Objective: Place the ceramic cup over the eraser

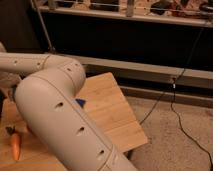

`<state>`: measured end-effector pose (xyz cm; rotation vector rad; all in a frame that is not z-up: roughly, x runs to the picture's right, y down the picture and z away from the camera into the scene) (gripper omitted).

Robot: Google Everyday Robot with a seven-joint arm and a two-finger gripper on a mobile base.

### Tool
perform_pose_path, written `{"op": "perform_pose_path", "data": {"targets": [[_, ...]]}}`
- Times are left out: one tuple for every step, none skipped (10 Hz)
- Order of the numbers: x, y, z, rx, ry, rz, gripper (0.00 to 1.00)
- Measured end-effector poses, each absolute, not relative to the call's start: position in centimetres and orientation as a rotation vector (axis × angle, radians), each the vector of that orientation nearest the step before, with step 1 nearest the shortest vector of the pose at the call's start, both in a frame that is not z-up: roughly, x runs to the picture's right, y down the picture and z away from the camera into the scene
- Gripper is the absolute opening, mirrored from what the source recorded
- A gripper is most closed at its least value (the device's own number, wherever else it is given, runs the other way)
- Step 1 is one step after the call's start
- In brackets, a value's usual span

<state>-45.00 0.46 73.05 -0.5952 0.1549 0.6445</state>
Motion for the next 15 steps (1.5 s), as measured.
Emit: {"op": "perform_pose_path", "data": {"targets": [[-45.0,0.6,73.3,-0.598,0.162,0.646,0.00],[-45.0,0.7,73.6,-0.601,0.170,0.649,0.00],[-45.0,0.8,74.0,-0.608,0.180,0.655,0.00],[-44.9,0.8,74.2,-0.613,0.184,0.657,0.00],[-44.8,0.9,74.6,-0.621,0.188,0.660,0.00],[-44.6,1.0,75.0,-0.629,0.192,0.663,0.00],[-44.5,1.1,75.2,-0.637,0.194,0.665,0.00],[-44.4,1.3,75.6,-0.646,0.196,0.666,0.00],[-44.3,1.5,76.0,-0.654,0.199,0.666,0.00],[-44.2,1.7,76.4,-0.663,0.202,0.665,0.00],[-44.0,1.8,76.8,-0.668,0.206,0.665,0.00],[-44.0,1.9,77.0,-0.671,0.207,0.663,0.00],[-43.9,2.6,77.5,-0.677,0.216,0.649,0.00],[-43.9,3.1,77.8,-0.679,0.221,0.639,0.00],[-43.9,3.6,78.1,-0.682,0.227,0.627,0.00]]}}
